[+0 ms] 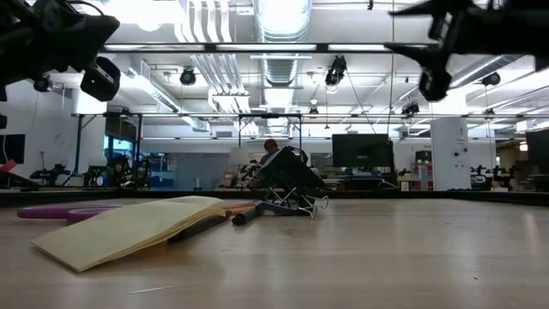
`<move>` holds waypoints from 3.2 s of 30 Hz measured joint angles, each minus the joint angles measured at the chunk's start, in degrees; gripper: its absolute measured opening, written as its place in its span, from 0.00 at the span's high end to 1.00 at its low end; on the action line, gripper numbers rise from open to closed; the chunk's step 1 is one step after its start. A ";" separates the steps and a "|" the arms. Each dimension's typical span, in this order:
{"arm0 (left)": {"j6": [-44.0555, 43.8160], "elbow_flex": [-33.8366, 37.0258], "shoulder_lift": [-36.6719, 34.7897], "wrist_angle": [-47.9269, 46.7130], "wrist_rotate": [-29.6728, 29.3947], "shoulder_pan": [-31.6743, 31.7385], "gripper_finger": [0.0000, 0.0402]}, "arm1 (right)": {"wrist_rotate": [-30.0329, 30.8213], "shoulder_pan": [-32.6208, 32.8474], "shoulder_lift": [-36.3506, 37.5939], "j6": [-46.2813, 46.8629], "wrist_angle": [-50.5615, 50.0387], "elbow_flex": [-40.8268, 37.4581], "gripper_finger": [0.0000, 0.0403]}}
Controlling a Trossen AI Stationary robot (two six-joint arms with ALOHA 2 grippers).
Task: Pick and place office supplies into organizer
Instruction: Prepare the black desk organizer on the table
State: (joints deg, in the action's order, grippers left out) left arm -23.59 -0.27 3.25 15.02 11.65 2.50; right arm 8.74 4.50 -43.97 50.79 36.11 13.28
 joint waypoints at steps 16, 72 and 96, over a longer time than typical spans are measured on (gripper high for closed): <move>-10.35 0.02 0.09 15.13 -0.09 0.00 1.00 | -1.02 -2.30 5.14 0.25 -36.04 17.65 0.55; -56.14 -11.88 60.35 17.68 -25.46 12.76 0.56 | 13.94 -4.18 1.55 10.55 -45.26 19.19 0.35; -43.40 -35.80 96.33 25.45 -5.23 32.67 0.50 | 13.74 -4.43 1.58 6.25 -46.68 19.19 0.30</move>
State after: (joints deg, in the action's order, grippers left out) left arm -66.99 -36.07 99.57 40.47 6.42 35.17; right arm 22.48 0.07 -42.39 57.04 -10.57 32.47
